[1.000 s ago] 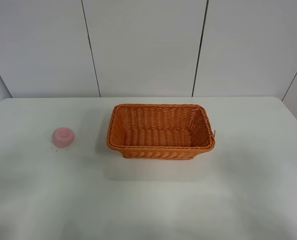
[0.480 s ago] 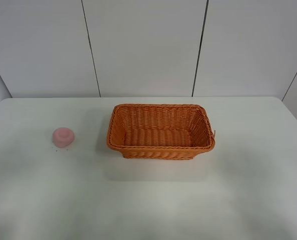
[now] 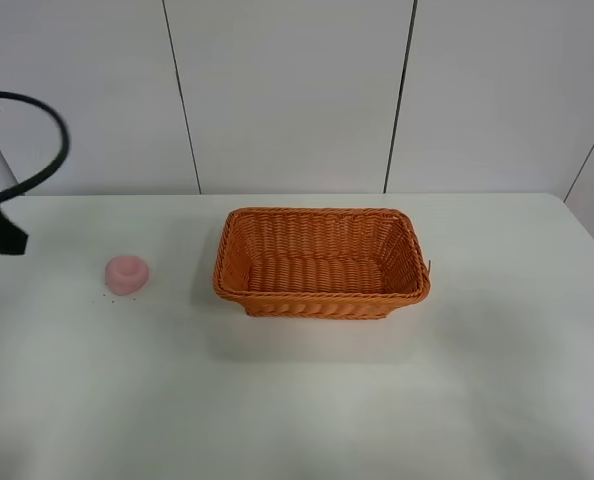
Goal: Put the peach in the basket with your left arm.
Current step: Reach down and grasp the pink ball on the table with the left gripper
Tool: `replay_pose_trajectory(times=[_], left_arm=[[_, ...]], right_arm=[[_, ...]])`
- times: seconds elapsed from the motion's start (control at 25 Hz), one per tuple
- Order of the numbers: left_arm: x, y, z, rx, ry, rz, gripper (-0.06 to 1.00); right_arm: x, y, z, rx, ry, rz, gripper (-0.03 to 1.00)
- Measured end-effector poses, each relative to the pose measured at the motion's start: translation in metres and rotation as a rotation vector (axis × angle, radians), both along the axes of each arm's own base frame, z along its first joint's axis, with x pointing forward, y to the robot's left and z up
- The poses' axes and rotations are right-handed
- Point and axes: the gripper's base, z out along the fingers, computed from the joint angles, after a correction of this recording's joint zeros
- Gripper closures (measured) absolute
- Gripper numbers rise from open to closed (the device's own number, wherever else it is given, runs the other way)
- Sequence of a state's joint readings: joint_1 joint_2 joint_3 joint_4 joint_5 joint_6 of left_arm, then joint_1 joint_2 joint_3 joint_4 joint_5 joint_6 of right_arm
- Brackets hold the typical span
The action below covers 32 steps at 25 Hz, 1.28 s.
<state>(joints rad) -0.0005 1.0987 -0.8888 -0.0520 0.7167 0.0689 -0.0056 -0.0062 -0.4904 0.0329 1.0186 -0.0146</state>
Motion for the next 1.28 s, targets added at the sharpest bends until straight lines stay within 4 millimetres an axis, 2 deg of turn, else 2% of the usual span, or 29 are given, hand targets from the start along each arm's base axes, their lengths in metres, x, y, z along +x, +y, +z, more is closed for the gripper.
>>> replay_pose_trajectory(times=[0.16,0.32,0.36,0.56,0.72,0.92,1.04,1.28], left_arm=[[0.076,0.000,-0.021,0.002,0.096,0.000,0.13],[0.140,0.000,-0.043,0.002,0.159,-0.002,0.13],[0.157,0.000,-0.054,0.001,0.186,-0.002,0.13],[0.210,0.000,-0.096,0.000,0.266,-0.007,0.13],[0.228,0.000,-0.136,0.000,0.351,-0.009,0.13],[0.228,-0.001,-0.169,-0.001,0.449,-0.011,0.13],[0.228,-0.001,-0.178,-0.001,0.469,-0.011,0.13],[0.229,-0.004,-0.178,-0.040,0.470,0.000,0.13]], right_arm=[[0.000,0.000,0.000,0.000,0.000,0.000,0.27],[0.000,0.000,0.000,0.000,0.000,0.000,0.27],[0.000,0.000,0.000,0.000,0.000,0.000,0.27],[0.000,0.000,0.000,0.000,0.000,0.000,0.27],[0.000,0.000,0.000,0.000,0.000,0.000,0.27],[0.000,0.000,0.000,0.000,0.000,0.000,0.27],[0.000,0.000,0.000,0.000,0.000,0.000,0.27],[0.000,0.000,0.000,0.000,0.000,0.000,0.27]])
